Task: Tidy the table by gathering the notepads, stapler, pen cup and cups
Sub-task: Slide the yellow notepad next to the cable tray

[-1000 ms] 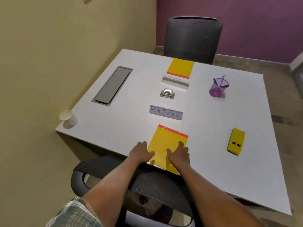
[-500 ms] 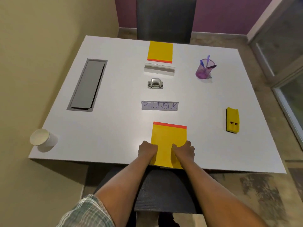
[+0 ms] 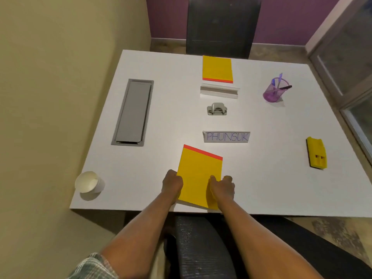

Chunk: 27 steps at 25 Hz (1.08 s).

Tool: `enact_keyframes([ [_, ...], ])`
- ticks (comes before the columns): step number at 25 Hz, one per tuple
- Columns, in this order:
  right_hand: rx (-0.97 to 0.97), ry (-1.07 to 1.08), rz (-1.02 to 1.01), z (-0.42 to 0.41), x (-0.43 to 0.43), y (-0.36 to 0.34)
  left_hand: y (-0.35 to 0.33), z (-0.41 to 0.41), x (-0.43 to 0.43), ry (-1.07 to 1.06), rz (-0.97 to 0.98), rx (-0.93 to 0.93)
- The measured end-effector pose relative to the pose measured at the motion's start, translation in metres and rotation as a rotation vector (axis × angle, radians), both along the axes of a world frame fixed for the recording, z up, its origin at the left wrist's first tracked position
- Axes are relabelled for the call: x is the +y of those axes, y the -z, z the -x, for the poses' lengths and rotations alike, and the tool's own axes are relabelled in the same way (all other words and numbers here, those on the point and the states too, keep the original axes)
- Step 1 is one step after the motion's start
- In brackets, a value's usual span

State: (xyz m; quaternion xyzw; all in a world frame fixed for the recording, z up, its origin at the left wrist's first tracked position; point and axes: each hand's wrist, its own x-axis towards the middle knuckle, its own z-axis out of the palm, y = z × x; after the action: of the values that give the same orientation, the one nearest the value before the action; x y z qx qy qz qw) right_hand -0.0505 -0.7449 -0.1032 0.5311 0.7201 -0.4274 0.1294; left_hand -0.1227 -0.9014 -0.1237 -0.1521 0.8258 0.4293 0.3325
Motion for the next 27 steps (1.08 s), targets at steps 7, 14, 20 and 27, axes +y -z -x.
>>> enact_keyframes([
  [7, 0.154, -0.184, 0.073, 0.059, -0.075, 0.001, -0.012, 0.057, -0.097, -0.237, -0.043, 0.086],
  [14, 0.218, -0.309, 0.173, 0.125, -0.130, -0.003, -0.017, 0.123, -0.159, -0.271, 0.134, 0.188],
  [20, 0.204, -0.453, 0.149, 0.171, -0.156, 0.004, -0.013, 0.171, -0.186, -0.117, 0.348, 0.095],
  [27, 0.128, -0.521, 0.062, 0.179, -0.171, 0.023, 0.001, 0.182, -0.193, -0.082, 0.409, 0.043],
])
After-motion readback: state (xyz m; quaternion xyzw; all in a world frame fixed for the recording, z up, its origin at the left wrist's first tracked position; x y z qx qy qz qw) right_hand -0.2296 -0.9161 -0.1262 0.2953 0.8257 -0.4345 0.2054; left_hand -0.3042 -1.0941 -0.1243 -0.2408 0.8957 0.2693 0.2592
